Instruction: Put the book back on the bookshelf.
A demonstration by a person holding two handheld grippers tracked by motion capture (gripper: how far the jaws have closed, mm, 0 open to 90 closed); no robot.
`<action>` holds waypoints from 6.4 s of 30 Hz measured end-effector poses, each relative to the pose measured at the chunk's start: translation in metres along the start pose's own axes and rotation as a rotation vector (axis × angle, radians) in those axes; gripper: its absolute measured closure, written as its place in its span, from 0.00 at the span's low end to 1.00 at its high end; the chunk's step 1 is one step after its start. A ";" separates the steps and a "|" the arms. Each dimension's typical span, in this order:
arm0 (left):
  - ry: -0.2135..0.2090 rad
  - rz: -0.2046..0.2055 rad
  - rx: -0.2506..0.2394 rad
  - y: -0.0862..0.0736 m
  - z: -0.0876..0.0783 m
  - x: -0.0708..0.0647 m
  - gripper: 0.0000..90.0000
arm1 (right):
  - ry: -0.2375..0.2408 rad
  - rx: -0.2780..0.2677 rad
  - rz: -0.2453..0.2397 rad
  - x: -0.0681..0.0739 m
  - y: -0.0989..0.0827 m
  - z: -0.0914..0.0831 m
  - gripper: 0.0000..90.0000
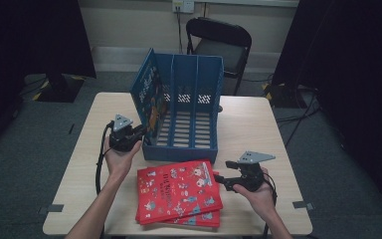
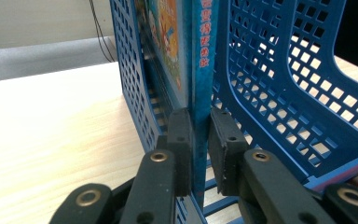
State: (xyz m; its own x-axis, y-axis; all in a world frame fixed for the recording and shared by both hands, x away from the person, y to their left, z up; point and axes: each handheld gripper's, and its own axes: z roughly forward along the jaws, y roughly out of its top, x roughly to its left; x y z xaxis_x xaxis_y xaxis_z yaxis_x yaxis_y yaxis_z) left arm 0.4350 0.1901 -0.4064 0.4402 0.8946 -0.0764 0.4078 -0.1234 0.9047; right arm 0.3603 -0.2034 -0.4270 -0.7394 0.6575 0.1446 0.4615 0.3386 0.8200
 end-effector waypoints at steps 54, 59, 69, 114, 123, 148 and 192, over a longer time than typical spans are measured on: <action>-0.244 -0.048 0.307 -0.096 -0.047 -0.006 0.63 | 0.003 0.148 -0.050 0.022 -0.022 0.034 0.50; -0.250 -0.048 0.299 -0.096 -0.046 -0.005 0.64 | 0.002 0.156 -0.040 0.024 -0.023 0.032 0.50; -0.259 -0.037 0.280 -0.097 -0.044 -0.009 0.66 | 0.005 0.164 -0.042 0.034 -0.031 0.022 0.50; -0.346 0.012 0.319 -0.082 -0.016 -0.035 0.71 | -0.067 0.145 -0.008 0.006 -0.033 0.014 0.35; -0.349 0.025 0.299 -0.078 -0.004 -0.038 0.74 | -0.042 0.161 -0.022 0.021 -0.046 -0.004 0.35; -0.420 0.085 0.349 -0.062 0.022 -0.071 0.68 | 0.152 0.208 -0.058 0.023 -0.016 0.045 0.50; -0.429 0.174 0.384 -0.091 -0.046 -0.043 0.62 | 0.097 0.196 -0.035 0.033 -0.034 0.017 0.53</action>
State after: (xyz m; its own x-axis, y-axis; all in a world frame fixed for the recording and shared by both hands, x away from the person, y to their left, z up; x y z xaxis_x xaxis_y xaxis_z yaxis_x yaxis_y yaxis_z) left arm 0.3424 0.1826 -0.4661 0.7775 0.6039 -0.1753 0.5251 -0.4701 0.7094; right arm 0.3284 -0.1811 -0.4597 -0.7960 0.5783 0.1786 0.5142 0.4906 0.7035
